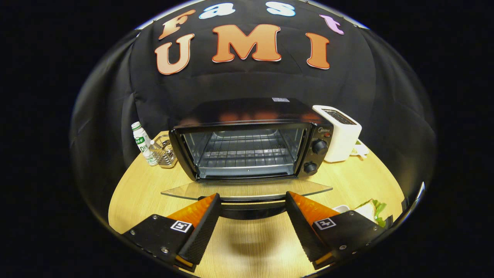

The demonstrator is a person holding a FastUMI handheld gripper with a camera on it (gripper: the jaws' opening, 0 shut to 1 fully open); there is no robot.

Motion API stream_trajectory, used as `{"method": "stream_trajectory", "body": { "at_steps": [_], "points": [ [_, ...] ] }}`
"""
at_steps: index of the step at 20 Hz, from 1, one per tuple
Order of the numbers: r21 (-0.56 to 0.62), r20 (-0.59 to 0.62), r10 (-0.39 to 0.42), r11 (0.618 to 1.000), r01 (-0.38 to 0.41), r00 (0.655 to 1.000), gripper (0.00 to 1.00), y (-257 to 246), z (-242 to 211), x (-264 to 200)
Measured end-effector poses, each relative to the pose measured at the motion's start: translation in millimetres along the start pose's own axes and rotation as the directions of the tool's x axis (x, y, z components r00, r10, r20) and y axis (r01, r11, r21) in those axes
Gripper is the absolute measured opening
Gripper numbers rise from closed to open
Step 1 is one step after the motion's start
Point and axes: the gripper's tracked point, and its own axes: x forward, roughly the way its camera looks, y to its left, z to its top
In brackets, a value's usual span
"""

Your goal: Open the toaster oven, put the food inside, and close the toaster oven door.

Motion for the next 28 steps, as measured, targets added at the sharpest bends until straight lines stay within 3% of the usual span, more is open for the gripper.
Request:
{"method": "stream_trajectory", "body": {
  "at_steps": [6,17,21,28],
  "points": [
    [0.098,-0.086,0.021,0.995,-0.012,0.996,0.99,2,-49,0],
    [0.035,-0.154,0.015,0.999,-0.010,0.988,0.99,8,-104,19],
    [0.046,-0.150,0.023,0.999,-0.016,0.988,0.99,3,-92,14],
    [0.132,-0.070,0.075,0.989,-0.065,0.995,0.99,-54,-9,-13]
  ]
}}
